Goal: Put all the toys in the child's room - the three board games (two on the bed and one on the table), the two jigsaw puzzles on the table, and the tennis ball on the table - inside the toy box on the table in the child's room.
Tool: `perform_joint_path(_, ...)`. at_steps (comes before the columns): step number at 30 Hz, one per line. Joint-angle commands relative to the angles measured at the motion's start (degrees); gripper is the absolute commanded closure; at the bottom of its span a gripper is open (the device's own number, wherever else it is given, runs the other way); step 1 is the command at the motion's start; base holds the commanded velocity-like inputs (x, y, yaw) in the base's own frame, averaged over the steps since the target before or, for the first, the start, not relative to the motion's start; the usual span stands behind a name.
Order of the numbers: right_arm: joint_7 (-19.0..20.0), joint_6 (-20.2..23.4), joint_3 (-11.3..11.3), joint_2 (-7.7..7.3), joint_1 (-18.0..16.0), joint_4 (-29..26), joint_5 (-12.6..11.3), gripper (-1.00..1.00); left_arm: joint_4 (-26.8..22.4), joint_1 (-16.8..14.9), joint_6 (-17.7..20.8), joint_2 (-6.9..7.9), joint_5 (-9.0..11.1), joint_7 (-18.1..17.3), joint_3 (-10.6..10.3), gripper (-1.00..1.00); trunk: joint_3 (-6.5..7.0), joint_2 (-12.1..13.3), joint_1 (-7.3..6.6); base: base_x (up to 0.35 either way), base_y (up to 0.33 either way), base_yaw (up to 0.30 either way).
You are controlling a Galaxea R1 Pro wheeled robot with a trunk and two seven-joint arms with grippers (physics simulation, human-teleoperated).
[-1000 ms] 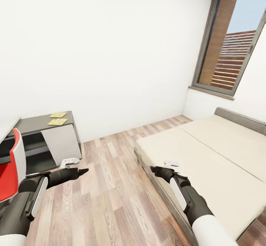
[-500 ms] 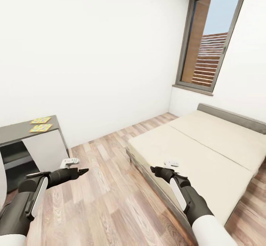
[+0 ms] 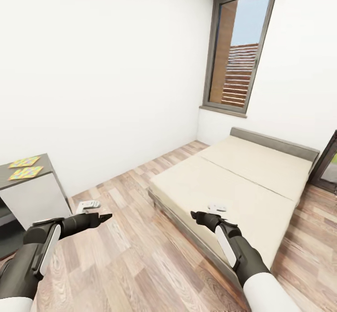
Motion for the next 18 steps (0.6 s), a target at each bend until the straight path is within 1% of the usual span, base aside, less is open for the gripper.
perform_joint_path(1,-0.10,0.26,0.02,0.01,-0.06,-0.05,-0.24,-1.00,-0.04,-0.04,0.43,0.01,0.18,-0.13,0.08,-1.00,-0.13,-0.13,0.04,0.000,0.151,-0.278)
perform_joint_path(18,-0.12,0.26,0.02,0.01,-0.06,-0.04,-0.15,-1.00,-0.04,-0.04,0.45,0.01,0.18,-0.13,0.08,-1.00,-0.13,-0.13,0.04,0.000,0.146,-0.275)
